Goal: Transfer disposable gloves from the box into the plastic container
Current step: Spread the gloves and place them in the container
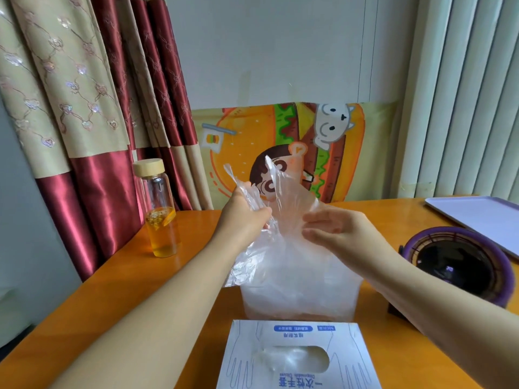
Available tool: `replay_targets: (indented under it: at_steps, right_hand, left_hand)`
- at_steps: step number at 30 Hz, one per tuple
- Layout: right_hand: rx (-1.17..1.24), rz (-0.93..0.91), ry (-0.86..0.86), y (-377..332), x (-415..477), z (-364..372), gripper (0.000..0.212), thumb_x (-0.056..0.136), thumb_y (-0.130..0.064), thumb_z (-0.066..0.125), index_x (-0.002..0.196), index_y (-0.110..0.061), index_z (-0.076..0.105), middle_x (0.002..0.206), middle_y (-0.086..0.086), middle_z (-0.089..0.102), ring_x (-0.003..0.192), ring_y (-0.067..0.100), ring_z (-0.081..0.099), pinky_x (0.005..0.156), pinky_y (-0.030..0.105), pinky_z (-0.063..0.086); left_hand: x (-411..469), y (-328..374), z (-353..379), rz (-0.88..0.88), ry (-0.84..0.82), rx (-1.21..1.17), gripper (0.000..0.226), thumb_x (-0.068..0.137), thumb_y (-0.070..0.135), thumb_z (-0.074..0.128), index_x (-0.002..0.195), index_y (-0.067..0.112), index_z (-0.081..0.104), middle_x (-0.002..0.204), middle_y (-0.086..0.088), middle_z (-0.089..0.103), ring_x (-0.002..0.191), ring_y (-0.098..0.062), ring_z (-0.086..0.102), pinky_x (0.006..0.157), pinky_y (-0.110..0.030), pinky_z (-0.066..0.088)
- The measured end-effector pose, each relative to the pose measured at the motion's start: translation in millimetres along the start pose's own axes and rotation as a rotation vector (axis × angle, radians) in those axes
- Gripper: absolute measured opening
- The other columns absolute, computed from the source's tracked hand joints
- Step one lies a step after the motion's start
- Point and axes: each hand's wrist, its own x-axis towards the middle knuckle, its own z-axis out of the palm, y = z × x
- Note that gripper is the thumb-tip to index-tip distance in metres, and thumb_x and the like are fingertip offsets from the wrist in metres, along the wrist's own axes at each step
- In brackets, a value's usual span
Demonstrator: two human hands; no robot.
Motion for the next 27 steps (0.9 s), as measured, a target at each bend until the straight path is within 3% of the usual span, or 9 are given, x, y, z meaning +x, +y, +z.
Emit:
replay_targets:
  at_steps: [3, 6, 10, 14, 16, 18, 21, 24, 27]
  right_hand:
    - [-0.093, 0.059, 0.033, 20.4, 23.7, -9.1, 0.03, 0.08, -0.009, 0.072, 0.109, -0.012, 0.067, 0.098, -0.001, 0.07, 0.074, 0.004, 0.065, 0.059, 0.006, 0.046]
    - [-0.327, 0.136, -0.131, 36.3, 43.1, -15.2, 0.042, 0.078, -0.007, 0.072, 0.118, -0.012, 0.061, 0.1, -0.002, 0.066, 0.069, 0.008, 0.063, 0.056, 0.01, 0.047]
    - [-0.557, 0.172, -0.328, 49.5, 59.7, -12.8, 0.062, 0.077, -0.01, 0.074, 0.133, -0.014, 0.047, 0.113, 0.002, 0.064, 0.081, 0.016, 0.061, 0.069, 0.022, 0.05]
    - [-0.819, 0.138, -0.434, 49.2, 69.1, -0.6, 0.07, 0.081, -0.014, 0.072, 0.141, -0.011, 0.038, 0.125, 0.007, 0.06, 0.107, 0.023, 0.059, 0.088, 0.03, 0.051]
    - [-0.945, 0.125, -0.464, 51.5, 72.1, 6.2, 0.064, 0.082, -0.016, 0.07, 0.138, -0.007, 0.041, 0.123, 0.008, 0.06, 0.109, 0.024, 0.058, 0.092, 0.031, 0.05]
    - [-1.022, 0.145, -0.483, 55.2, 76.6, 12.6, 0.055, 0.083, -0.017, 0.068, 0.133, -0.006, 0.047, 0.118, 0.008, 0.062, 0.107, 0.024, 0.059, 0.09, 0.03, 0.051]
    - [-1.148, 0.164, -0.532, 56.3, 81.2, 19.2, 0.046, 0.088, -0.017, 0.063, 0.131, -0.009, 0.05, 0.115, 0.004, 0.061, 0.103, 0.021, 0.059, 0.088, 0.026, 0.05]
    - [-1.161, 0.083, -0.49, 59.2, 80.1, 19.4, 0.033, 0.089, -0.009, 0.059, 0.122, -0.009, 0.054, 0.095, 0.001, 0.054, 0.087, 0.017, 0.052, 0.079, 0.024, 0.042]
    - [-1.211, -0.011, -0.427, 65.8, 76.4, 18.9, 0.026, 0.091, -0.005, 0.054, 0.116, -0.01, 0.057, 0.098, 0.003, 0.056, 0.091, 0.019, 0.052, 0.092, 0.03, 0.038]
  left_hand:
    - [11.4, -7.1, 4.2, -0.125, -0.083, 0.039, 0.058, 0.088, 0.029, 0.066, 0.136, 0.016, 0.036, 0.121, 0.001, 0.056, 0.1, -0.012, 0.056, 0.078, -0.021, 0.042]
    - [25.6, -23.2, 5.8, -0.192, -0.107, 0.063, 0.089, 0.085, 0.033, 0.071, 0.153, 0.018, 0.015, 0.145, -0.007, 0.044, 0.125, -0.024, 0.05, 0.098, -0.033, 0.045]
    - [38.6, -40.0, -0.9, -0.163, -0.016, 0.25, 0.096, 0.085, 0.036, 0.069, 0.154, 0.021, 0.004, 0.154, -0.008, 0.024, 0.137, -0.027, 0.033, 0.107, -0.038, 0.035]
    - [31.7, -31.5, -4.1, 0.126, 0.14, 0.516, 0.073, 0.088, 0.032, 0.066, 0.149, 0.027, 0.026, 0.142, -0.003, 0.03, 0.127, -0.02, 0.039, 0.099, -0.031, 0.04]
    - [22.0, -14.7, 0.2, 0.315, -0.043, 0.471, 0.049, 0.089, 0.029, 0.064, 0.135, 0.031, 0.047, 0.127, 0.005, 0.049, 0.106, -0.008, 0.051, 0.086, -0.021, 0.044]
    - [12.1, 0.6, 8.2, 0.328, -0.4, 0.473, 0.036, 0.09, 0.035, 0.062, 0.126, 0.03, 0.058, 0.116, 0.014, 0.058, 0.093, 0.001, 0.054, 0.078, -0.015, 0.044]
    - [12.5, 5.1, 24.8, 0.217, -0.807, 0.674, 0.041, 0.093, 0.049, 0.052, 0.128, 0.03, 0.06, 0.128, 0.015, 0.059, 0.112, -0.004, 0.054, 0.097, -0.025, 0.043]
    - [24.8, -3.0, 40.9, 0.109, -0.949, 0.881, 0.043, 0.096, 0.049, 0.046, 0.127, 0.024, 0.062, 0.128, 0.006, 0.061, 0.115, -0.017, 0.056, 0.101, -0.037, 0.045]
    - [37.5, -15.5, 52.8, 0.027, -0.987, 1.075, 0.037, 0.096, 0.037, 0.051, 0.124, 0.016, 0.062, 0.124, -0.003, 0.061, 0.111, -0.025, 0.057, 0.098, -0.04, 0.047]
